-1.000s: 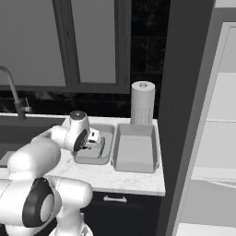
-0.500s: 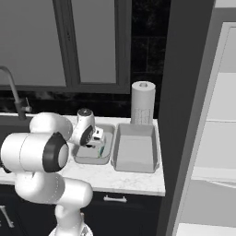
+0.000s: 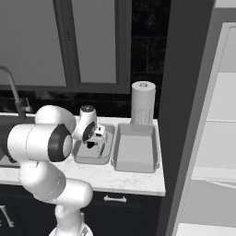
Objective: Place one avocado and one fish in each tupperware on the nearby counter, to pack two identical lunches.
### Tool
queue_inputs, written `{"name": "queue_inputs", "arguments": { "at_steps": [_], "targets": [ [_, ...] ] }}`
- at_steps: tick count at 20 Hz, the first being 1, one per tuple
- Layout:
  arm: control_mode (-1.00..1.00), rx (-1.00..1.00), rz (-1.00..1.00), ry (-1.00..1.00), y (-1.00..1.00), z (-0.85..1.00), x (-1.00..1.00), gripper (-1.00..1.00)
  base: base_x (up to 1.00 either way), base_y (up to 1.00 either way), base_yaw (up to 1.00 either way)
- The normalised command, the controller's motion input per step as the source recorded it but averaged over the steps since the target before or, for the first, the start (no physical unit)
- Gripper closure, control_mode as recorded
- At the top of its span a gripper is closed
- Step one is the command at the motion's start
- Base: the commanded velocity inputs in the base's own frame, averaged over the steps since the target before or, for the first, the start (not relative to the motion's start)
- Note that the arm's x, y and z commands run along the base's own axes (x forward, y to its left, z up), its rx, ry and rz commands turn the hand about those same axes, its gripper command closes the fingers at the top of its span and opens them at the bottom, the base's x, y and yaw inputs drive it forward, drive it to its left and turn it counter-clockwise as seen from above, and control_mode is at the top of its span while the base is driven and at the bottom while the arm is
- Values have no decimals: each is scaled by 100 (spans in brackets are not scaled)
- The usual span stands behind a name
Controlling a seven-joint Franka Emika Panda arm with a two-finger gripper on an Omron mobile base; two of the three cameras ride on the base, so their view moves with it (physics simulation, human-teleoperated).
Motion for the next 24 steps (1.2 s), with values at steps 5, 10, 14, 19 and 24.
{"name": "queue_inputs", "arguments": {
  "at_steps": [5, 10, 14, 19, 24],
  "targets": [
    [-100, 0, 0, -14, 0, 89, -52, -100, 0, 0, 0],
    [-100, 0, 0, -8, 0, 94, -94, -100, 0, 0, 0],
    [-100, 0, -1, -9, 0, 72, -100, -100, 0, 0, 0],
    [-100, 0, -2, -5, 0, 47, -100, -100, 0, 0, 0],
    [-100, 0, -6, 0, 0, 12, -100, -100, 0, 0, 0]
  ]
}}
